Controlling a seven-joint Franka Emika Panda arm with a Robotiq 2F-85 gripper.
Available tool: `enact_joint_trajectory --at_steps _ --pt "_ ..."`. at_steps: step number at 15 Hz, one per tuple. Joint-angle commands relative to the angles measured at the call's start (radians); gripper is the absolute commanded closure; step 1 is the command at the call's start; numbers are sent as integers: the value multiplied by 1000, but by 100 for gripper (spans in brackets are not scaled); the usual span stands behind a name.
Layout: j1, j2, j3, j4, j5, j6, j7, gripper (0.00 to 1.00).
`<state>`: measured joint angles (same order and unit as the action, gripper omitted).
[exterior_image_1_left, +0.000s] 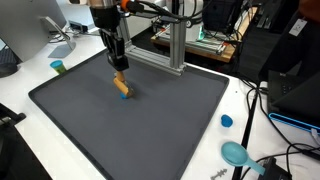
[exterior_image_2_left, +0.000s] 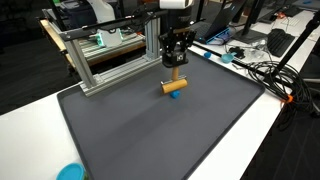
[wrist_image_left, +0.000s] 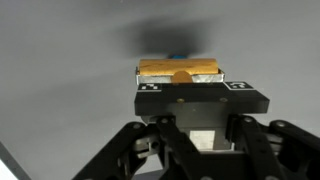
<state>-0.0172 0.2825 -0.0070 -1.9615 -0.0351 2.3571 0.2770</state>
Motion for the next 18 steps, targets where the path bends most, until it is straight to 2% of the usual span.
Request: enact_joint_trajectory --at_steps 1,3,8,13,18 --pt "8 19 -11 -2 16 42 -35 78" --pt "7 33 -10 1 22 64 -43 78" --pt "11 66 -21 23 7 20 -27 78" --pt "7 107 -23 45 15 24 -33 78" --pt "12 142 -34 94 -3 -93 -19 78"
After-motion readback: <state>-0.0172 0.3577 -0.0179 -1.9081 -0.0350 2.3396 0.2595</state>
